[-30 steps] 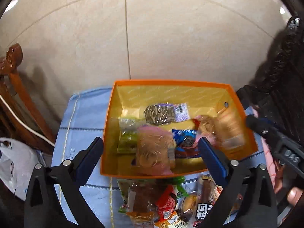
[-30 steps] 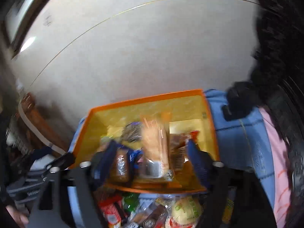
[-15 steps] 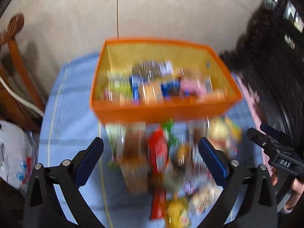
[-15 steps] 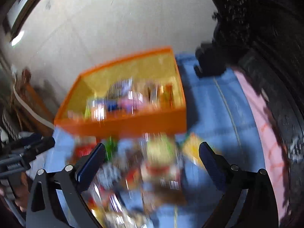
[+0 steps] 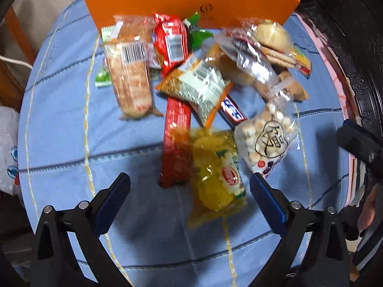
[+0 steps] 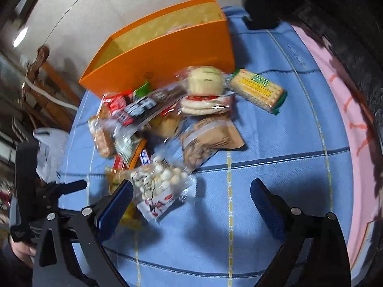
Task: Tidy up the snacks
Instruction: 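Grasp a yellow noodle snack bag with the left gripper while the right grasps a white candy bag, then carry both bags over the orange box and open both grippers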
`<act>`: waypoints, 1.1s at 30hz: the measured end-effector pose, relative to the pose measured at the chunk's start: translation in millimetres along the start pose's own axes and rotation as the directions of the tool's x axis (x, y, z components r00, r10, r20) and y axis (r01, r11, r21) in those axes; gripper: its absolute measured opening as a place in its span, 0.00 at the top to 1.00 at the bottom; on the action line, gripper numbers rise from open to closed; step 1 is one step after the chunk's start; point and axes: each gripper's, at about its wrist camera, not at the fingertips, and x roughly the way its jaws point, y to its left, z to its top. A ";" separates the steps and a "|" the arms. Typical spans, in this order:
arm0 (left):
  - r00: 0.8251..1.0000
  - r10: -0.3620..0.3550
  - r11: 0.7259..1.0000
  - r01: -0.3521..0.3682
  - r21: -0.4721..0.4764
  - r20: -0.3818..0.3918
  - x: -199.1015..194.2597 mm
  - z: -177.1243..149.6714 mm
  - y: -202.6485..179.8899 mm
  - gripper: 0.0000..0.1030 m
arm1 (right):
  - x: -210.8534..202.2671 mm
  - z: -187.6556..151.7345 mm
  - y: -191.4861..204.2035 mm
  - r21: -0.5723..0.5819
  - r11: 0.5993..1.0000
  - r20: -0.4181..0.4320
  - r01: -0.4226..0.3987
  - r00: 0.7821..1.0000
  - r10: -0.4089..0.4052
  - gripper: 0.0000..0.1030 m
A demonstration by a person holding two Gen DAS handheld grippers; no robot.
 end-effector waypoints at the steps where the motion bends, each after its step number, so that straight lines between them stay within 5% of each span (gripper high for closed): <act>1: 1.000 -0.004 1.000 0.004 -0.012 -0.006 1.8 -1.1 -0.7 0.05 | -0.7 -3.5 5.4 -0.030 1.000 0.004 0.008 1.000 -0.008 0.04; 8: 0.996 0.033 0.997 -0.038 -0.065 -0.081 44.1 -9.1 -1.5 0.08 | 5.6 -8.5 2.8 -0.069 0.997 0.022 0.033 0.999 -0.032 0.04; 10: 0.995 0.094 0.994 -0.096 -0.052 -0.039 46.0 -16.1 -4.2 0.33 | 6.3 -9.7 6.4 -0.119 0.991 0.067 0.055 0.997 -0.047 0.04; 13: 0.996 0.085 0.996 -0.086 -0.024 -0.040 44.6 -21.1 -5.6 0.43 | 16.1 -11.4 22.7 -0.252 0.960 0.107 0.118 0.990 -0.093 0.04; 21: 0.995 0.095 0.988 -0.097 -0.124 -0.021 34.4 -42.5 28.4 0.55 | 88.5 -16.8 59.9 -0.422 0.905 -0.053 0.049 0.996 -0.078 0.04; 23: 0.996 0.083 0.985 -0.084 -0.151 -0.013 34.6 -47.4 38.0 0.57 | 99.2 -15.3 57.3 -0.404 0.915 -0.087 0.015 0.995 -0.055 0.23; 25: 0.996 0.085 0.984 -0.084 -0.160 -0.002 32.6 -51.0 44.3 0.64 | 91.5 -9.7 56.4 -0.397 0.918 -0.090 0.000 0.995 -0.039 0.70; 33: 0.992 0.013 0.997 -0.004 -0.076 0.128 -6.7 -39.1 42.9 0.65 | 25.1 10.7 16.9 -0.252 0.966 -0.022 -0.063 0.998 0.059 0.71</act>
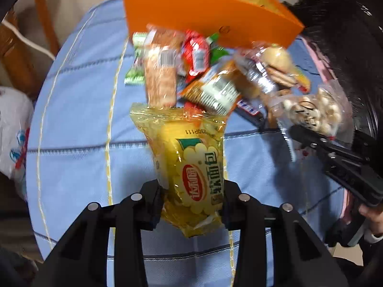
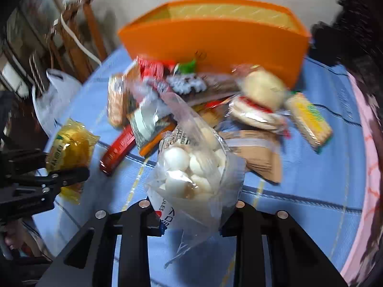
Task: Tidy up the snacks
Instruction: 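Carry both bags over the orange box and open both grippers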
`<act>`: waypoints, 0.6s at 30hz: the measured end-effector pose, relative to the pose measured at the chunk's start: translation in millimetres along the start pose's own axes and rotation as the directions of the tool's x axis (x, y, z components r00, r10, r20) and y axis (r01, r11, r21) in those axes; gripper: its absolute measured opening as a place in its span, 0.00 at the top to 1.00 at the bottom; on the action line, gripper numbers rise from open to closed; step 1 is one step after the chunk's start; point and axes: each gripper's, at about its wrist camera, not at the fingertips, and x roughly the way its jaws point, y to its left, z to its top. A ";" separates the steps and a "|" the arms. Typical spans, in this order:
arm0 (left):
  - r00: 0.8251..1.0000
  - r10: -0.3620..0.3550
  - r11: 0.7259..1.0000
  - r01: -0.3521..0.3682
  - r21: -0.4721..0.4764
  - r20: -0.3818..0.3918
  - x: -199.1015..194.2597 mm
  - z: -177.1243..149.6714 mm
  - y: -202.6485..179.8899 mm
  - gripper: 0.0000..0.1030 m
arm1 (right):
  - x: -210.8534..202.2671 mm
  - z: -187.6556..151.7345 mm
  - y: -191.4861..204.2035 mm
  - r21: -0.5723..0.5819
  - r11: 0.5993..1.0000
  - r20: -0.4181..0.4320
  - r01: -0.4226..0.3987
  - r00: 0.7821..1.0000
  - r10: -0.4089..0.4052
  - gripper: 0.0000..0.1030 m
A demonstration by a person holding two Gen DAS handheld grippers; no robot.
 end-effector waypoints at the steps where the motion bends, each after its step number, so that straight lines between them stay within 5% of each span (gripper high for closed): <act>1: 1.000 -0.007 1.000 0.007 0.008 0.010 -4.8 2.9 2.8 0.65 | -8.1 -0.5 -2.9 0.018 1.000 0.011 -0.015 1.000 0.015 0.71; 8: 0.997 -0.052 0.998 0.049 0.047 0.064 -44.5 31.2 -1.6 0.64 | -43.6 9.5 -9.6 0.078 0.997 0.102 -0.026 0.995 0.018 0.71; 18: 0.966 -0.069 0.997 0.058 0.051 0.251 -100.7 127.3 8.3 0.64 | -76.9 102.4 -14.1 0.092 0.996 0.288 -0.007 0.957 -0.020 0.71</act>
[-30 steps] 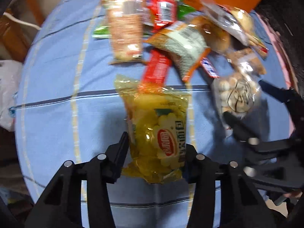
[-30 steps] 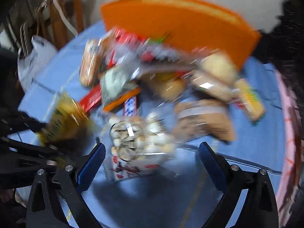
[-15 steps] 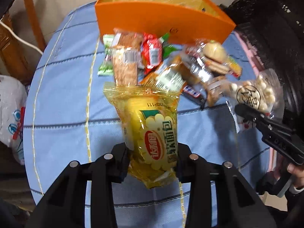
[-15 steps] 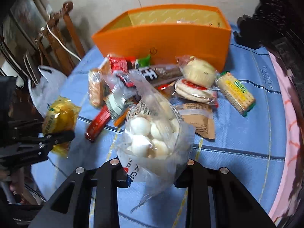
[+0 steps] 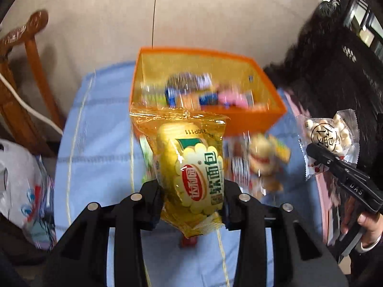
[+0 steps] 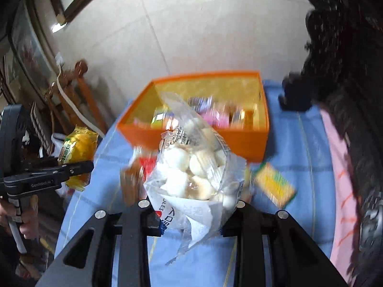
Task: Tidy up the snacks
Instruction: 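Carry both bags over the orange box and open both grippers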
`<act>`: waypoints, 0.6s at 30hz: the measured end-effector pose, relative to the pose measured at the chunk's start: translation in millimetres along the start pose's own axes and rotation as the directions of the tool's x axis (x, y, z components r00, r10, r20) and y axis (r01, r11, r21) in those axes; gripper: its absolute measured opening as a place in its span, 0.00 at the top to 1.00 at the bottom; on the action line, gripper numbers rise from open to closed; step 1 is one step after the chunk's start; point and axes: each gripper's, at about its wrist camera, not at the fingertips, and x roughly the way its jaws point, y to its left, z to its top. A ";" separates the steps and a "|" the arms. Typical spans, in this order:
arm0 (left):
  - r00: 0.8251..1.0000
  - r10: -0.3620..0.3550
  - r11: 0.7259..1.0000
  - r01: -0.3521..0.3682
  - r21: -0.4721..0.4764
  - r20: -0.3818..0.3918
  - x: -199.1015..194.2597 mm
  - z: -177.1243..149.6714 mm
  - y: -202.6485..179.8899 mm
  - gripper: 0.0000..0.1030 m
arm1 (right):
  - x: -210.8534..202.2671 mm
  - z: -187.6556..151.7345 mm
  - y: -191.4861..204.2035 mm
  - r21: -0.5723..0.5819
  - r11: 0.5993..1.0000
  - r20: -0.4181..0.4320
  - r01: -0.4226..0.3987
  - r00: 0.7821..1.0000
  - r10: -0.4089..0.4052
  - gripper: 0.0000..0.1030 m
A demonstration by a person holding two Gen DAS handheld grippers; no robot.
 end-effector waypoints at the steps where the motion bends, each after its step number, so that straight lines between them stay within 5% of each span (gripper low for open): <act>1: 1.000 0.010 1.000 -0.011 0.011 0.016 0.7 11.2 -0.2 0.64 | 1.7 8.8 0.2 0.002 1.000 0.016 0.002 1.000 -0.002 0.71; 7: 0.999 0.022 0.999 -0.023 0.023 0.049 22.4 66.5 -7.2 0.64 | 33.4 63.0 -0.9 0.001 1.000 0.073 0.002 0.997 -0.002 0.70; 14: 0.998 0.056 0.998 -0.056 0.015 0.013 71.5 110.5 -16.0 0.60 | 85.3 90.9 -8.8 0.035 0.999 0.033 0.034 0.999 -0.036 0.67; 17: 0.991 0.132 0.991 -0.133 0.025 0.022 81.7 118.5 -21.9 0.32 | 95.9 90.2 -12.0 0.051 0.993 0.041 0.108 0.993 -0.110 0.39; 18: 0.985 0.168 0.985 -0.169 0.035 0.044 80.4 118.9 -24.2 0.11 | 92.7 88.9 -14.3 0.068 0.989 0.066 0.130 0.989 -0.134 0.29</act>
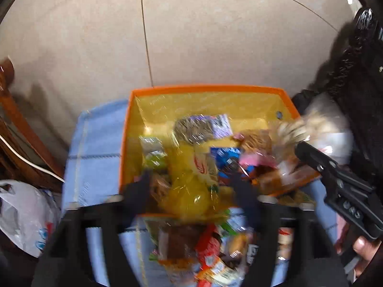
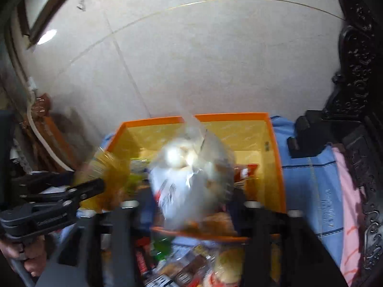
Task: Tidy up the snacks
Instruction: 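Carry both bags over the orange box and open both grippers, then grasp a red wafer bar with the left gripper while the right grasps a black-labelled bread bag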
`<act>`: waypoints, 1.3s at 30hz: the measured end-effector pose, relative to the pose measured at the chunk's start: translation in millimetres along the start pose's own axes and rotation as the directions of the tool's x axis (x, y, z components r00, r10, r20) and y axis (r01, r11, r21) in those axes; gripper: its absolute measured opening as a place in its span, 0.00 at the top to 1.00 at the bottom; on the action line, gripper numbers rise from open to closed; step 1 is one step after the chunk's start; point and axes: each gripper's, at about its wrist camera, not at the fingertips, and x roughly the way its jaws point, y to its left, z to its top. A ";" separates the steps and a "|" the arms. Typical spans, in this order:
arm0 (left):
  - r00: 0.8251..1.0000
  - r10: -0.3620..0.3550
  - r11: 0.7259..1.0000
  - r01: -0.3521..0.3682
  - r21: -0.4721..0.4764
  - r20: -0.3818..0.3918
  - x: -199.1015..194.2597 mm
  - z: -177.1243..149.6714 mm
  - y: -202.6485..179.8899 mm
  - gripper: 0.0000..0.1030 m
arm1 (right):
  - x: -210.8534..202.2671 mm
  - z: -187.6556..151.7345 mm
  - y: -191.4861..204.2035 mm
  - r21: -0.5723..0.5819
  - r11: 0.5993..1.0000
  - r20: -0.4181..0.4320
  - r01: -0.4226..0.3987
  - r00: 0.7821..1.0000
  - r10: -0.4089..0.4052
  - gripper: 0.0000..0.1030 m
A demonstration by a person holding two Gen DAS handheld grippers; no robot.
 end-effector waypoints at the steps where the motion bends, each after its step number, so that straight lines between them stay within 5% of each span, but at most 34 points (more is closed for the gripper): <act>1: 0.999 0.033 0.999 -0.034 0.009 0.024 -2.5 -0.8 -1.2 0.05 | -2.9 -1.1 -2.7 0.012 1.000 0.014 -0.010 1.000 0.010 0.27; 12: 0.999 0.008 1.000 -0.008 0.011 -0.052 -7.3 -50.2 11.6 0.05 | -36.2 -44.7 -21.2 0.052 0.999 -0.036 -0.007 0.999 0.009 0.15; 18: 0.992 0.024 1.000 -0.025 -0.011 -0.128 -7.7 -102.9 16.2 0.05 | -45.5 -103.9 -33.6 0.078 0.997 -0.175 0.016 0.984 -0.002 0.07; 24: 0.975 0.004 1.000 -0.002 0.005 -0.220 -4.3 -171.6 5.6 0.05 | -52.9 -168.7 -47.0 0.135 0.990 -0.305 0.031 0.952 0.012 0.07; 28: 0.961 0.014 0.992 0.021 0.122 -0.278 11.4 -203.1 -20.2 0.05 | -55.2 -186.2 -51.0 0.139 0.989 -0.341 0.051 0.940 -0.001 0.07; 32: 0.948 -0.002 0.993 0.039 0.109 -0.318 28.3 -214.4 -31.2 0.06 | -59.9 -191.0 -54.0 0.167 0.985 -0.342 0.045 0.940 0.015 0.07; 35: 0.934 -0.009 0.994 0.048 0.101 -0.357 42.1 -221.9 -36.5 0.28 | -64.8 -190.0 -51.9 0.153 0.988 -0.333 0.037 0.943 0.016 0.07; 37: 0.913 -0.049 0.994 0.082 0.066 -0.406 53.4 -227.7 -35.9 0.54 | -65.1 -191.0 -53.8 0.157 0.987 -0.335 0.035 0.942 0.020 0.07; 39: 0.923 -0.050 0.995 0.080 0.063 -0.383 53.8 -230.3 -34.3 0.74 | -61.9 -190.8 -56.1 0.183 0.982 -0.344 0.035 0.938 0.030 0.07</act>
